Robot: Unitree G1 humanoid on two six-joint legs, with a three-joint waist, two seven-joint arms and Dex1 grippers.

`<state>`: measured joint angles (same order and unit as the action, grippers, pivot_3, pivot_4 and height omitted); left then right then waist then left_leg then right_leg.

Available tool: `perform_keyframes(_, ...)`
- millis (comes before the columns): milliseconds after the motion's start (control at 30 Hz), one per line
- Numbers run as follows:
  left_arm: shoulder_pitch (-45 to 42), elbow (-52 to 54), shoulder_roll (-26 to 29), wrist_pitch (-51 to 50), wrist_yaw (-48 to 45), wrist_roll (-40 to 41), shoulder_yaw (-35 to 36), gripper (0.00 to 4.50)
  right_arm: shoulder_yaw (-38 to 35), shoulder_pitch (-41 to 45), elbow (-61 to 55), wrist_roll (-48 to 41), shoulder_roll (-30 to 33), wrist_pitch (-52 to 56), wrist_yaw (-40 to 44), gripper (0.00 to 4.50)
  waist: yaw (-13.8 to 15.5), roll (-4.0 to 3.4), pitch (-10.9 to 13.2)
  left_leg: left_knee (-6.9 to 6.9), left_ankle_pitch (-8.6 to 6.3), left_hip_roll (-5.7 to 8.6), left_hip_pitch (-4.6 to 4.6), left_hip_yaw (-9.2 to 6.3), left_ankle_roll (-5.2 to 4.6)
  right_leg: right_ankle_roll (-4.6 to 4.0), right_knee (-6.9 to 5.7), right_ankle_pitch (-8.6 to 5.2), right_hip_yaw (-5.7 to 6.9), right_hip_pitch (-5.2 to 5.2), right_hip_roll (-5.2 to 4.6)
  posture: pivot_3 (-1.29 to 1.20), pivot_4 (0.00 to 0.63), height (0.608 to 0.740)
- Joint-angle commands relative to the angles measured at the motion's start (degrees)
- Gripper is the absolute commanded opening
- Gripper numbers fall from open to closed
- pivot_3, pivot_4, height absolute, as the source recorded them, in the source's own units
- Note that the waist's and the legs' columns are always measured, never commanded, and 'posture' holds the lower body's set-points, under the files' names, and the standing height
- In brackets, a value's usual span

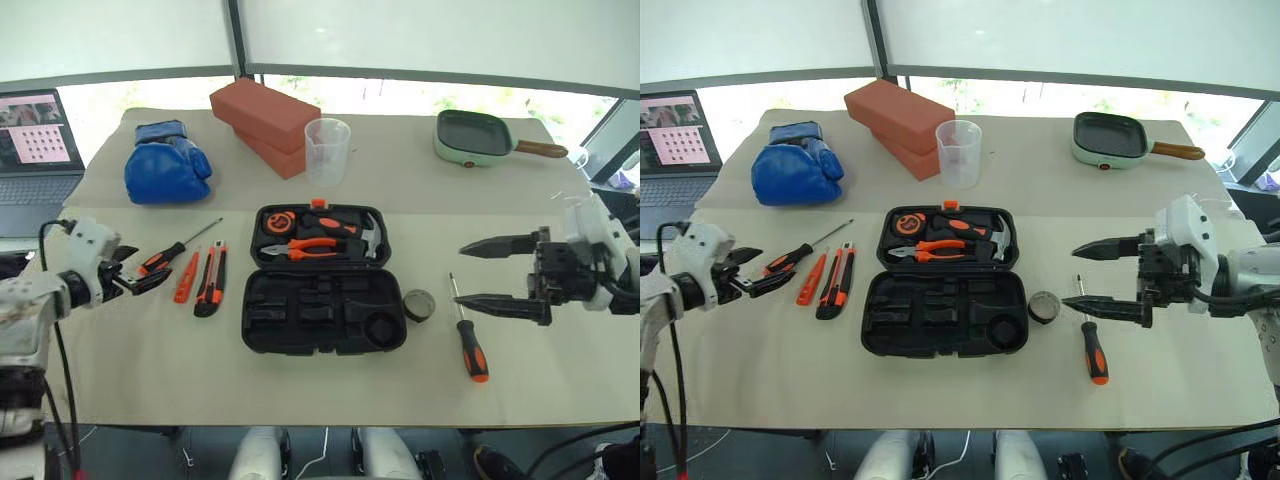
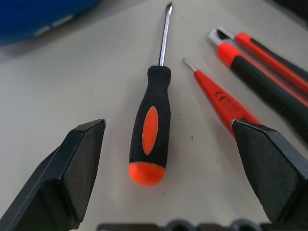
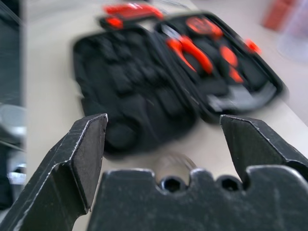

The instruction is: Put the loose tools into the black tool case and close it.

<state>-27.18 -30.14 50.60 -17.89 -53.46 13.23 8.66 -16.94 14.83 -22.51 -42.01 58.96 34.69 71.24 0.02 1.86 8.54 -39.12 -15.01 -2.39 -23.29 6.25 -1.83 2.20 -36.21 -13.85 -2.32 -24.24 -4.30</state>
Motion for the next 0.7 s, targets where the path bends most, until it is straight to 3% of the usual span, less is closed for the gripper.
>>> perform_keyframes(33,-9.2,-11.4,-0.3,4.9,-2.0,-4.3,-3.4,4.5,-2.5,0.0,-7.7,-4.6,-0.3,2.6,-4.1,4.34,0.3,0.2,0.0,-0.03,0.0,0.0,-0.02,0.0,0.0,0.01,0.01,0.01,0.02,0.0,0.0,0.0,0.15,0.738)
perform_keyframes(200,-15.7,-21.8,-1.6,8.3,-4.6,-7.5,-6.4,4.5,-4.5,-2.9,-12.5,-9.0,0.5,5.6,-6.3,4.34,0.6,0.3,-0.1,-0.07,-0.05,0.08,-0.09,0.04,-0.08,0.12,0.09,0.06,0.03,0.02,-0.06,0.0,0.15,0.738)
perform_keyframes(233,-16.4,-23.3,-1.9,8.8,-4.6,-8.1,-6.7,3.98,-4.9,-3.3,-13.1,-9.5,0.5,5.8,-7.0,4.5,0.6,0.31,0.0,-0.08,-0.05,0.08,-0.12,0.04,-0.09,0.13,0.09,0.07,0.02,0.01,-0.07,0.0,0.15,0.738)
perform_keyframes(267,-16.9,-24.4,-2.1,9.6,-4.7,-8.6,-7.1,3.79,-5.3,-3.6,-13.6,-9.9,0.5,6.0,-7.5,4.5,0.6,0.33,0.0,-0.12,-0.06,0.08,-0.15,0.03,-0.1,0.14,0.09,0.07,0.02,0.0,-0.07,0.0,0.15,0.738)
perform_keyframes(500,-18.6,-29.3,-2.5,13.3,-4.6,-10.8,-7.9,1.24,-5.9,-3.9,-13.7,-10.3,1.1,5.9,-8.7,4.5,0.6,0.36,0.0,-0.37,-0.06,0.02,-0.19,-0.03,-0.12,0.15,0.0,0.08,0.05,0.03,-0.05,0.0,0.15,0.738)
perform_keyframes(567,-18.9,-29.7,-2.2,13.8,-4.7,-10.4,-7.1,0.88,-5.7,-3.6,-13.2,-9.9,1.2,5.5,-8.8,4.5,0.6,0.36,0.0,-0.46,-0.07,-0.02,-0.19,-0.03,-0.13,0.15,-0.06,0.08,0.06,0.04,-0.02,0.0,0.15,0.738)
perform_keyframes(700,-20.6,-24.3,-0.9,10.2,-9.4,-4.2,-1.9,0.9,-5.6,-3.8,-12.2,-9.0,1.2,5.1,-9.1,4.5,0.5,0.39,0.0,-0.62,-0.09,-0.1,-0.27,-0.04,-0.15,0.15,-0.17,0.08,0.07,0.0,0.0,0.0,0.15,0.738)
